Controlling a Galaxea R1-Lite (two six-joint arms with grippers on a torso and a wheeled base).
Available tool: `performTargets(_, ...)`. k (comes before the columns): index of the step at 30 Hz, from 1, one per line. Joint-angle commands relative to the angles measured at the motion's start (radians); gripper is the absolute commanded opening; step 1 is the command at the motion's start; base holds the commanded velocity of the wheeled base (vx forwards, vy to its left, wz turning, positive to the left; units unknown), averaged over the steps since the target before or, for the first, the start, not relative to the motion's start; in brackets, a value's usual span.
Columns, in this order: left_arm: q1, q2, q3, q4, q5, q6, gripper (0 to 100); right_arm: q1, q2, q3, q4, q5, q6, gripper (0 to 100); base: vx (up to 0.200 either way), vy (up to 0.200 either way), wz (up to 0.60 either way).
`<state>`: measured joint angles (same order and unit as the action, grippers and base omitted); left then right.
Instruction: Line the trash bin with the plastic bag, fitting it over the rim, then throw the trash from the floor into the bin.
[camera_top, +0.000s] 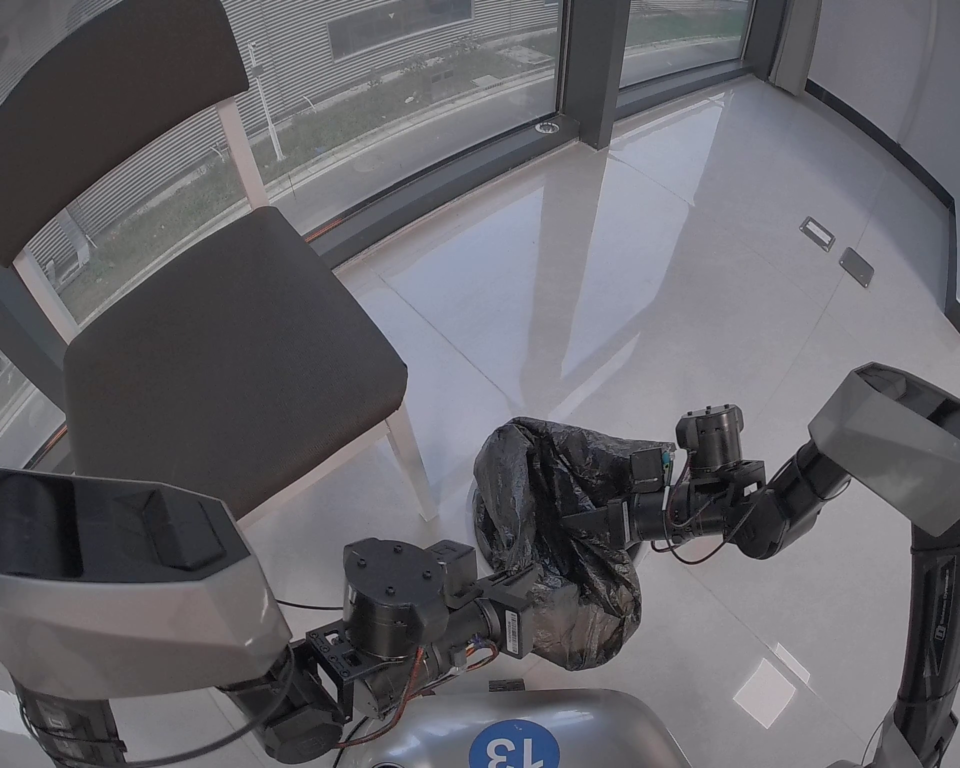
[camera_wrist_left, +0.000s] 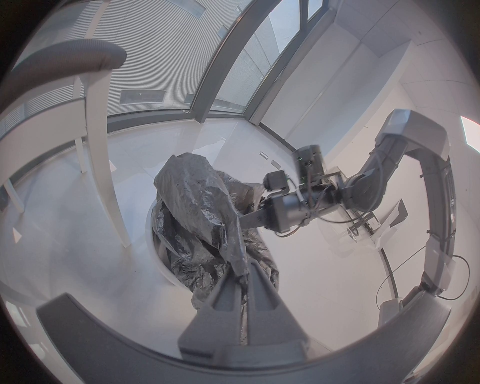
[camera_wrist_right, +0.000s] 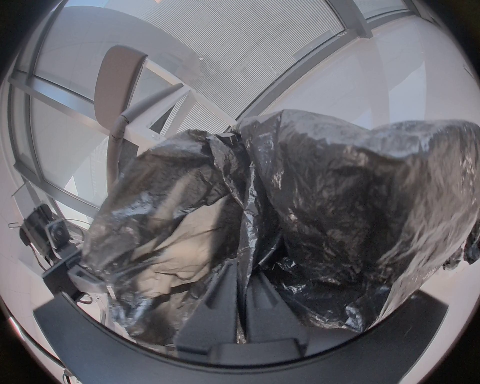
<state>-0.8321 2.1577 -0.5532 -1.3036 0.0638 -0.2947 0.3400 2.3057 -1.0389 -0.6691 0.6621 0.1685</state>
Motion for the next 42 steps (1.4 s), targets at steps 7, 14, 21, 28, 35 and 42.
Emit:
performTargets(7, -0.004, -0.085, 0.039, 0.010, -0.002, 0.002, 0, 0.031, 0.216, -0.197, 0.026, 0.001, 0.012, 0, 0.000, 0.000, 0.00)
performTargets(14, -0.007, -0.087, 0.036, 0.010, -0.004, 0.002, 0, 0.036, 0.282, -0.313, 0.137, 0.001, 0.016, 0, 0.000, 0.000, 0.00)
performTargets(21, -0.015, -0.047, 0.006, 0.007, -0.006, 0.000, 0, 0.034, 0.330, -0.443, 0.252, 0.002, 0.016, 0, 0.000, 0.000, 0.00)
performTargets(28, -0.016, -0.030, -0.005, 0.006, -0.006, 0.000, 0, 0.034, 0.391, -0.641, 0.408, 0.001, 0.016, 0, 0.000, 0.000, 0.00)
performTargets(35, -0.015, -0.033, 0.002, 0.000, -0.006, -0.001, 0, 0.037, 0.442, -0.753, 0.487, 0.002, 0.008, 0, 0.000, 0.000, 0.00)
performTargets(42, -0.015, -0.030, -0.005, 0.000, -0.006, -0.001, 0, 0.037, 0.379, -0.702, 0.487, 0.002, 0.012, 0, 0.000, 0.000, 0.00)
